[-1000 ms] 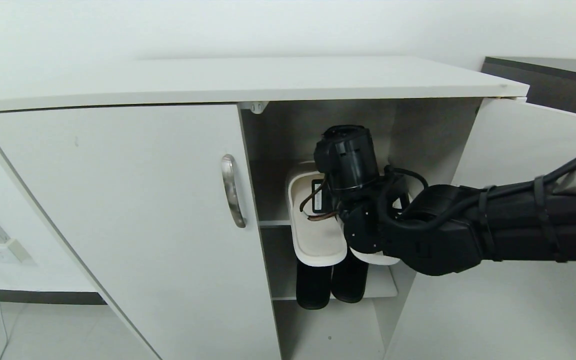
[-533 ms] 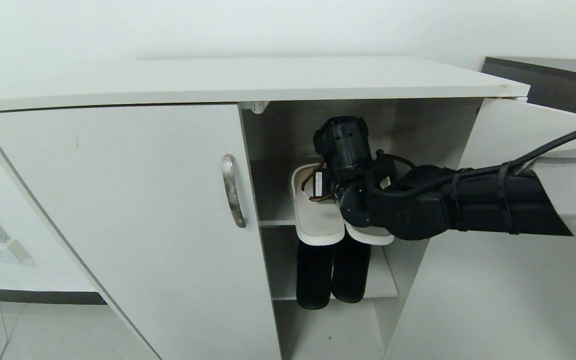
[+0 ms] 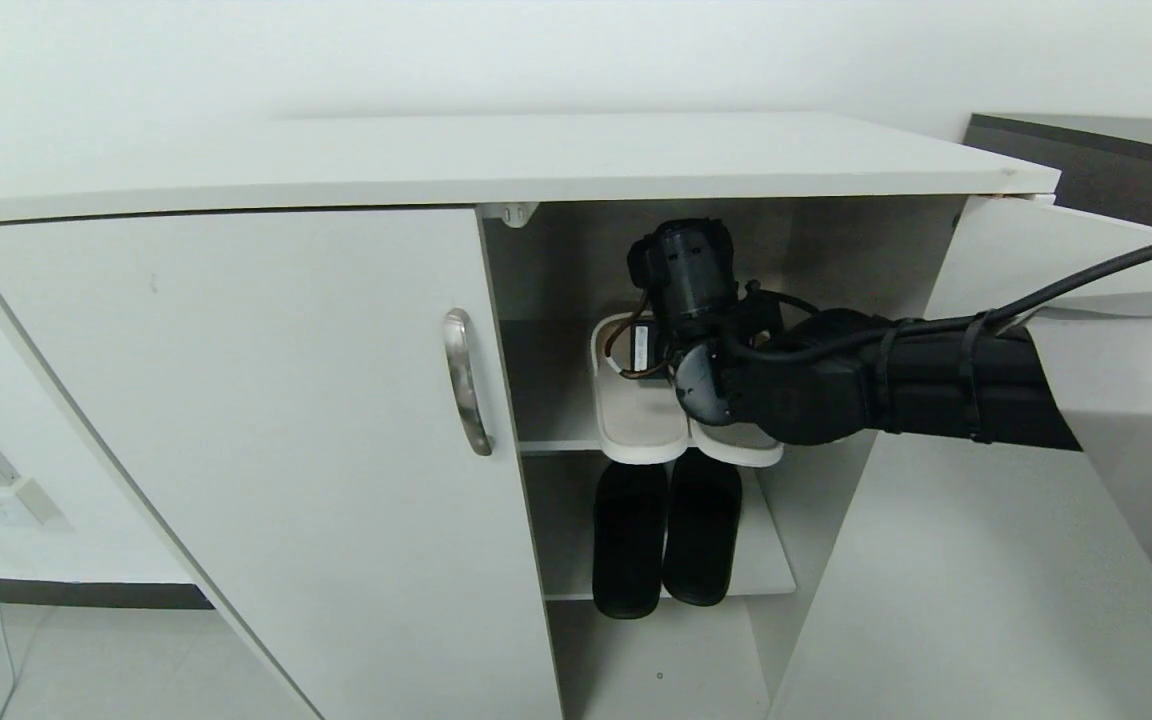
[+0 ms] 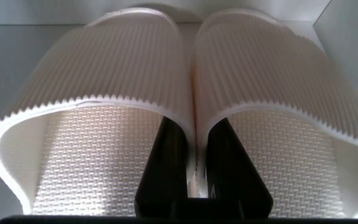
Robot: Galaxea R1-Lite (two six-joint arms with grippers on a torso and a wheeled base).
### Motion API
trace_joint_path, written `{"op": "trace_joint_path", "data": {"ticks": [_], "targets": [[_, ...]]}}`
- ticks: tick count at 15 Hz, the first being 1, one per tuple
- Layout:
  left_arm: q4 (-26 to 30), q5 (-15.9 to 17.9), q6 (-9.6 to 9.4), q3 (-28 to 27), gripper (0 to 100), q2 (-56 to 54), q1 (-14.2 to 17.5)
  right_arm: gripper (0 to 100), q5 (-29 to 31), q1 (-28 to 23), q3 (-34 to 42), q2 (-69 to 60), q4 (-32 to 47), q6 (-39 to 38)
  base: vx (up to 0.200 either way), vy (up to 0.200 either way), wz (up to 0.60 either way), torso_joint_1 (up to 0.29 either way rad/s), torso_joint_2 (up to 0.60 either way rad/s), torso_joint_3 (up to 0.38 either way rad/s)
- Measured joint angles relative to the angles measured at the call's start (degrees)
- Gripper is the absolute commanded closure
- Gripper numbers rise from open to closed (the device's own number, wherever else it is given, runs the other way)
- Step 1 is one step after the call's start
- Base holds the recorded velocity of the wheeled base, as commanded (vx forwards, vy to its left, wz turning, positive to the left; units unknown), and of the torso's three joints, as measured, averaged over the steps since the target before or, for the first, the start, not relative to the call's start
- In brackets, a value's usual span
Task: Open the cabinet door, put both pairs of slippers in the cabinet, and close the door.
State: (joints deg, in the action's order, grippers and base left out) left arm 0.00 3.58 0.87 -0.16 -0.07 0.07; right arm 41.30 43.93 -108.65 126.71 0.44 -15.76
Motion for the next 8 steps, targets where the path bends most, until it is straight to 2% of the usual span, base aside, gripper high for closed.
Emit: {"op": "trace_joint_path", "data": {"ticks": [5,6,8], "targets": [[0.0,-0.1,0.0,0.0,100,0.0,0.0,100,0.0,-0.1,-0.4,0.8,0.3,0.0,0.0,0.0,0.0,0.0,0.0,0.0],[0.0,0.0,0.0,0.0,100,0.0,0.0,0,0.0,-0.1,-0.4,0.9,0.3,0.0,0.0,0.0,0.0,0.0,0.0,0.0],[0.0,-0.1,0.0,0.0,100,0.0,0.0,0,0.0,-0.1,-0.3,1.0,0.2,0.0,0.0,0.0,0.0,0.0,0.0,0.0]]}}
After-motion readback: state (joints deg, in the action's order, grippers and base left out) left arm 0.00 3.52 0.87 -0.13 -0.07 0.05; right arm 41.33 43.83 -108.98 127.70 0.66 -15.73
